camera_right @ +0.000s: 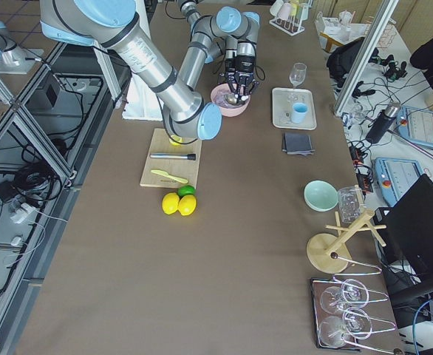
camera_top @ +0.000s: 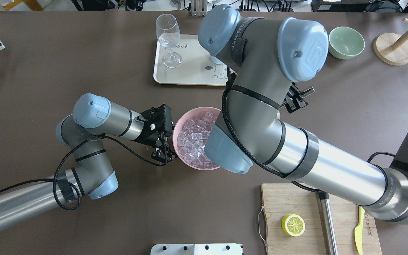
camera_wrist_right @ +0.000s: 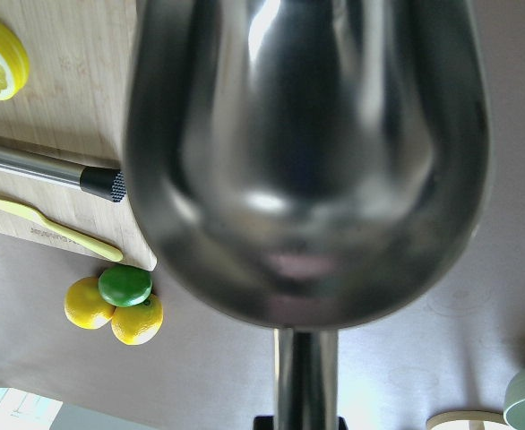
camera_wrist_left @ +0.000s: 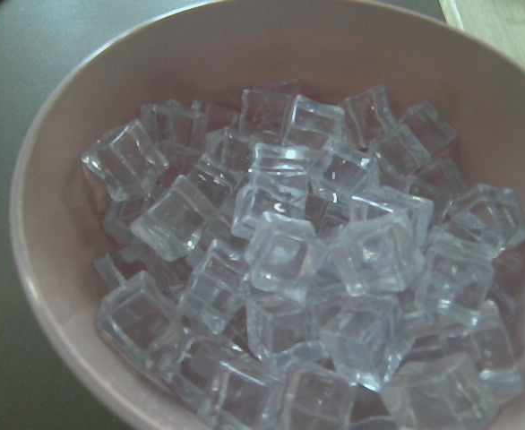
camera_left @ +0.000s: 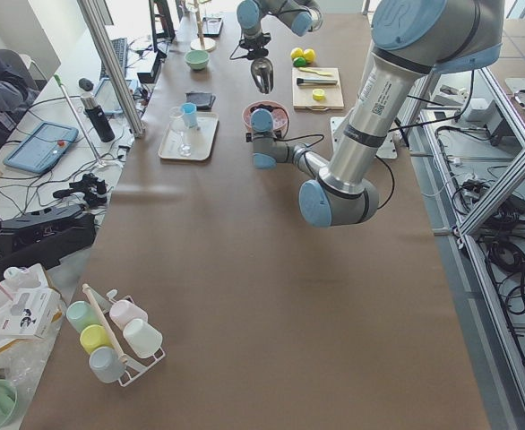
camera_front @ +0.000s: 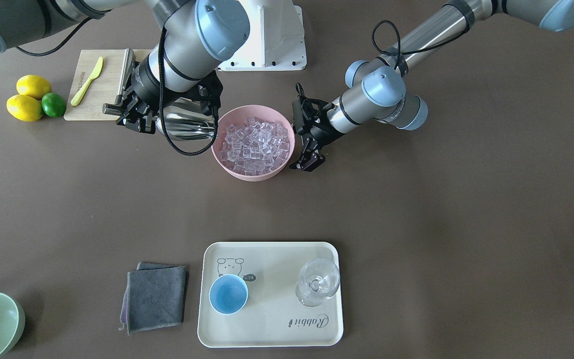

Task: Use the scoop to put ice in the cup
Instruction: 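Carry the scoop with the right gripper over the pink bowl of ice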

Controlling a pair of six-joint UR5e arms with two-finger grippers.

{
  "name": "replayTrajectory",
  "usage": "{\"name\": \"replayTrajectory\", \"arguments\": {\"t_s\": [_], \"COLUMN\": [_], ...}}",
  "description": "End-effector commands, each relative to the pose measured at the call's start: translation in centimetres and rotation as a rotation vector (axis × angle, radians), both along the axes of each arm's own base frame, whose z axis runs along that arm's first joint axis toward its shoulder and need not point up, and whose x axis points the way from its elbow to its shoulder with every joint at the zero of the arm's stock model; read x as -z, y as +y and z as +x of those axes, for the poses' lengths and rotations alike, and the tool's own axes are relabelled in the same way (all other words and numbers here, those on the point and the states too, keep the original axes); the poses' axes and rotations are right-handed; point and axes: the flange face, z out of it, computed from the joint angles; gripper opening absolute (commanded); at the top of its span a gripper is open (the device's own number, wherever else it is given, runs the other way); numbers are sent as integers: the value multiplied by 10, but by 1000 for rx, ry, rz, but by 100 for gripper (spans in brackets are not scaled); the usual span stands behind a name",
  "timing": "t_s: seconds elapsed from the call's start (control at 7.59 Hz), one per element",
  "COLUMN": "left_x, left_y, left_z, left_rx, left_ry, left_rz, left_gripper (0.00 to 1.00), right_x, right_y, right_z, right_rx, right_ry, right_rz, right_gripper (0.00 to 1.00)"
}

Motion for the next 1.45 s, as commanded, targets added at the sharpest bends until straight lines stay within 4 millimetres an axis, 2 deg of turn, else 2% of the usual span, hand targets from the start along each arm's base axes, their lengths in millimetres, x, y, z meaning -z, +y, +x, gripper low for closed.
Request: {"name": "replayTrajectory", "arguments": {"t_s": [0.0,0.4,0.66,1.32], "left_x": [1,1,3,-6], "left_y": [0,1,1,2], "left_z": [-1,-5,-7,-12], "left_rx": [1,1,3,6], "left_ry": [4,27,44,49], "left_rz": [3,14,25,28], "left_gripper": [98,98,98,98], "right_x": [1,-7,-3,-7], "right_y": [24,29,22,19], "right_z": [-44,-68,-80,-91], "right_rx": [-6,-35,-41,-142], "right_ry": [78,120,139,110], "right_rz": [15,4,-7,1], "right_gripper": [0,0,0,0]}}
